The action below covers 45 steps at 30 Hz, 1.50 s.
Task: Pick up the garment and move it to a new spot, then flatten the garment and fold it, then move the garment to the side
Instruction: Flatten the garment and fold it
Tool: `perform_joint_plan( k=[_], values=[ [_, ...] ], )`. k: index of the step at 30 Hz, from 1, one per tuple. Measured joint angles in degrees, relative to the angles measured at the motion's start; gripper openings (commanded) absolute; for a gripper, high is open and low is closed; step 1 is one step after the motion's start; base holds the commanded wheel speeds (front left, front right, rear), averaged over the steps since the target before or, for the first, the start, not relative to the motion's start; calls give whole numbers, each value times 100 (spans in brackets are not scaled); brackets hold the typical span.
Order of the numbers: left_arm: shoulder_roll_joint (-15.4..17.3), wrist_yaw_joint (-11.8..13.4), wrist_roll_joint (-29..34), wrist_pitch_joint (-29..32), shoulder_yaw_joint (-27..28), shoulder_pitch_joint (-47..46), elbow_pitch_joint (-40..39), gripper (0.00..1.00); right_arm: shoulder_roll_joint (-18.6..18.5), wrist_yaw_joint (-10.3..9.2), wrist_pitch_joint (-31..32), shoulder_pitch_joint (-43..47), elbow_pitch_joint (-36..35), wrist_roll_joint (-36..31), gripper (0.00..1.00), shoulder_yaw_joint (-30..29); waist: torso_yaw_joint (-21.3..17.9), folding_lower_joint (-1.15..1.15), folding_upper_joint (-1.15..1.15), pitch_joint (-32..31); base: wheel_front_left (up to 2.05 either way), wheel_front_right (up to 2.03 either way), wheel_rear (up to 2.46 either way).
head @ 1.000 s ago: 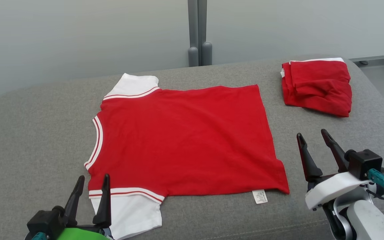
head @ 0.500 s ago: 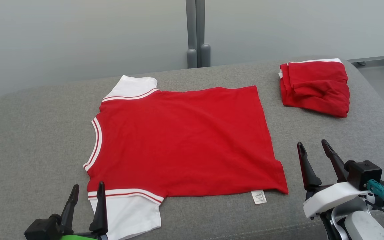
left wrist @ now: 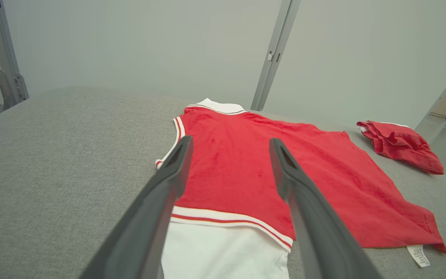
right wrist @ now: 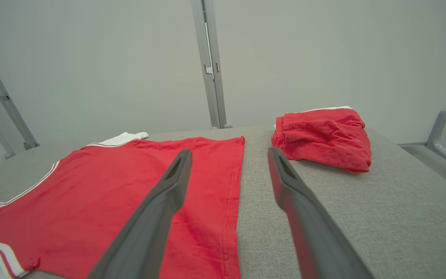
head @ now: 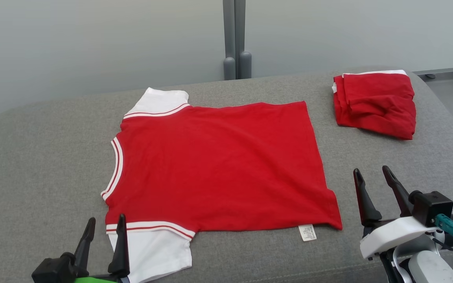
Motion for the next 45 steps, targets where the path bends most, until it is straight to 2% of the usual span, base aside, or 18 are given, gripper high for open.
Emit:
perform_joint_plan(
  k=[6,10,17,26,34,45],
  values=[
    [-1,93,-193,-1,-20,129,202,100,27,5,0,48,31,-1,100,-33,20,0,0,10,0,0,0],
    [-1,115,-611,152,-68,381,594,100,30,58,0,127,126,-1,100,-47,42,0,0,26,0,0,0],
    [-1,122,-1589,464,-208,581,1015,100,30,66,0,146,149,-1,100,-144,105,0,0,103,0,0,0],
    [-1,36,-2961,702,-325,537,1521,100,15,186,0,143,181,-112,100,-154,165,0,0,223,0,0,0],
    [-2,-71,-3386,571,-443,174,1773,100,-94,253,0,130,224,-179,100,-212,98,0,0,312,0,0,0],
    [-4,-141,-3615,368,-563,-74,2208,100,-135,278,0,118,227,-203,100,-276,62,0,0,376,0,0,0]
  ],
)
